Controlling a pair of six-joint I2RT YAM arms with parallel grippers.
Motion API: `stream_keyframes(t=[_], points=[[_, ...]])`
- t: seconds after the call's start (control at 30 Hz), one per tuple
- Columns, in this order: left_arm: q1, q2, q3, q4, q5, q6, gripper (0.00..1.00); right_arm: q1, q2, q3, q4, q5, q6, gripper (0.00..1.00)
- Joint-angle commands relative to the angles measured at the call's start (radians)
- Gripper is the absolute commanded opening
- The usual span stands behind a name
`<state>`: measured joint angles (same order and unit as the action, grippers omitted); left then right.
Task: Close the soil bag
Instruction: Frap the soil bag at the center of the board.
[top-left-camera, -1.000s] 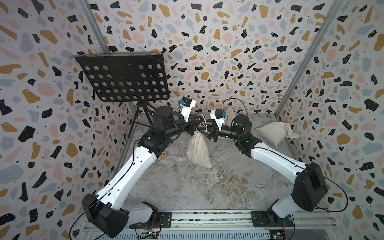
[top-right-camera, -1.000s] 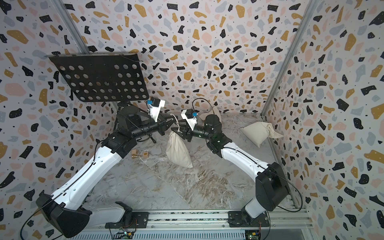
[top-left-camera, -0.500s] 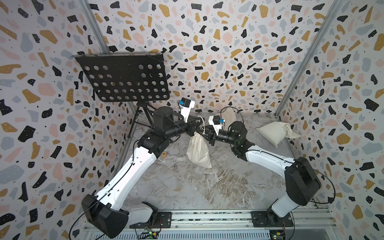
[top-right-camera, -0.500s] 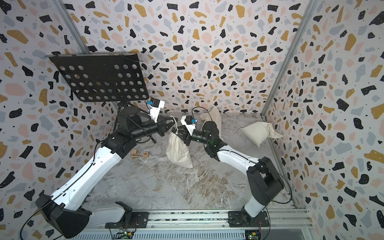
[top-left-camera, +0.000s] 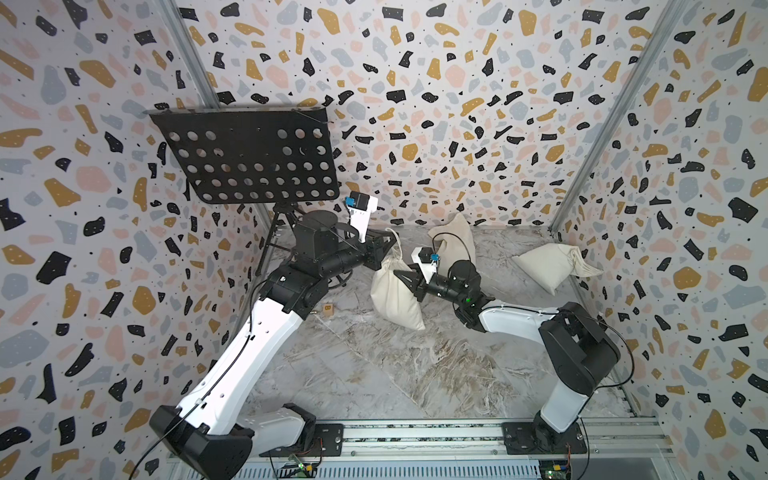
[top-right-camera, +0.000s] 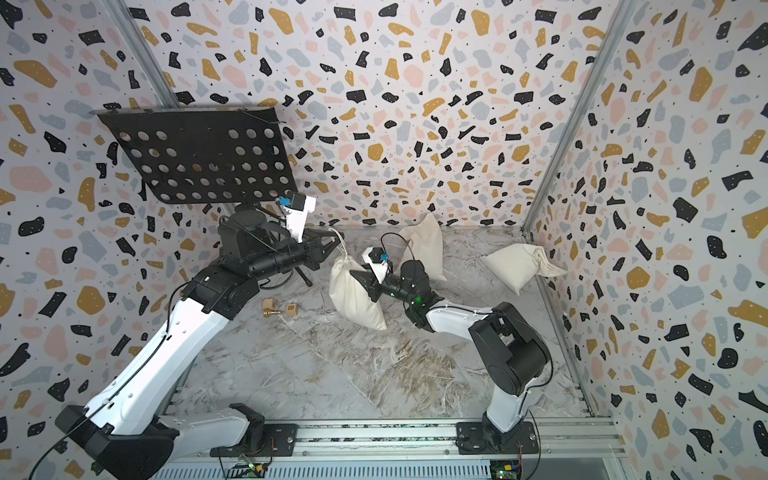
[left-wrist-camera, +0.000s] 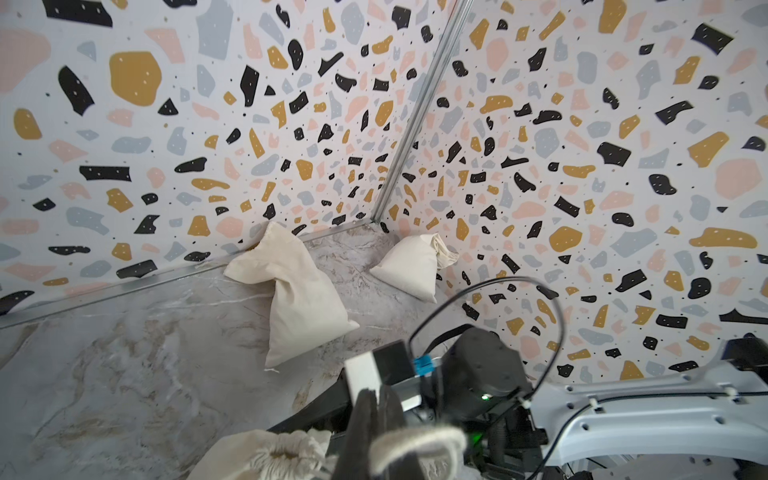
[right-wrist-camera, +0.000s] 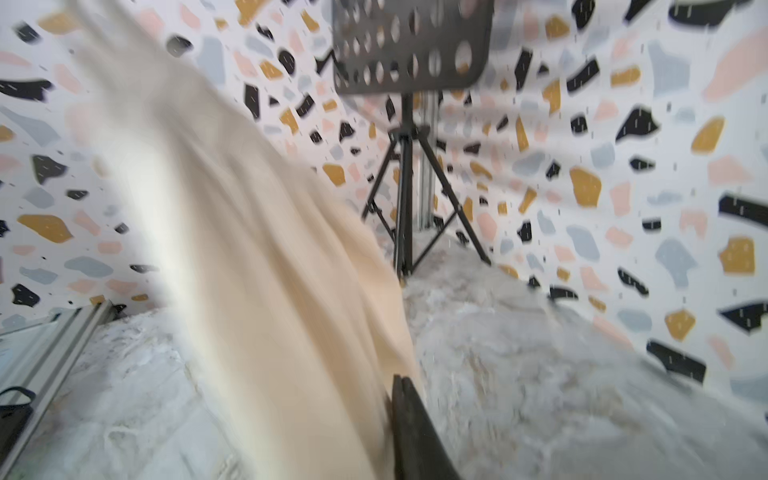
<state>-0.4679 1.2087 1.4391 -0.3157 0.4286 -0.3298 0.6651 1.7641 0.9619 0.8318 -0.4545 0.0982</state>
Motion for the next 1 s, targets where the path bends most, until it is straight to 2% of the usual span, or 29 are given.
stream_keyframes(t=[0.0, 0.17, 0.3, 0.4, 0.47, 0.53, 0.8, 0.97], points=[[-0.005, -0.154, 0.124, 0.319, 0.056, -0.006, 0.0, -0.049, 0.052, -0.049, -0.331, 0.184, -0.012, 0.16], [-0.005, -0.189, 0.031, 0.315, 0.023, -0.003, 0.0, -0.071, -0.003, -0.067, -0.363, 0.18, -0.054, 0.08], [-0.005, -0.19, -0.19, 0.441, 0.011, -0.085, 0.0, -0.071, -0.03, -0.07, -0.362, 0.161, -0.08, 0.08], [-0.005, -0.157, -0.335, 0.558, 0.014, -0.158, 0.0, -0.071, -0.017, -0.071, -0.368, 0.171, -0.098, 0.18], [-0.005, -0.134, -0.37, 0.58, 0.023, -0.17, 0.0, -0.071, -0.026, -0.088, -0.342, 0.147, -0.099, 0.23], [-0.005, -0.125, -0.379, 0.574, 0.022, -0.167, 0.0, -0.071, -0.062, -0.102, -0.33, 0.089, -0.101, 0.26], [-0.005, -0.151, -0.336, 0.547, 0.031, -0.148, 0.0, -0.067, -0.325, -0.055, -0.51, -0.073, -0.143, 0.49], [-0.005, -0.141, -0.331, 0.518, 0.042, -0.13, 0.0, -0.058, -0.372, 0.05, -0.576, -0.192, -0.145, 0.57]])
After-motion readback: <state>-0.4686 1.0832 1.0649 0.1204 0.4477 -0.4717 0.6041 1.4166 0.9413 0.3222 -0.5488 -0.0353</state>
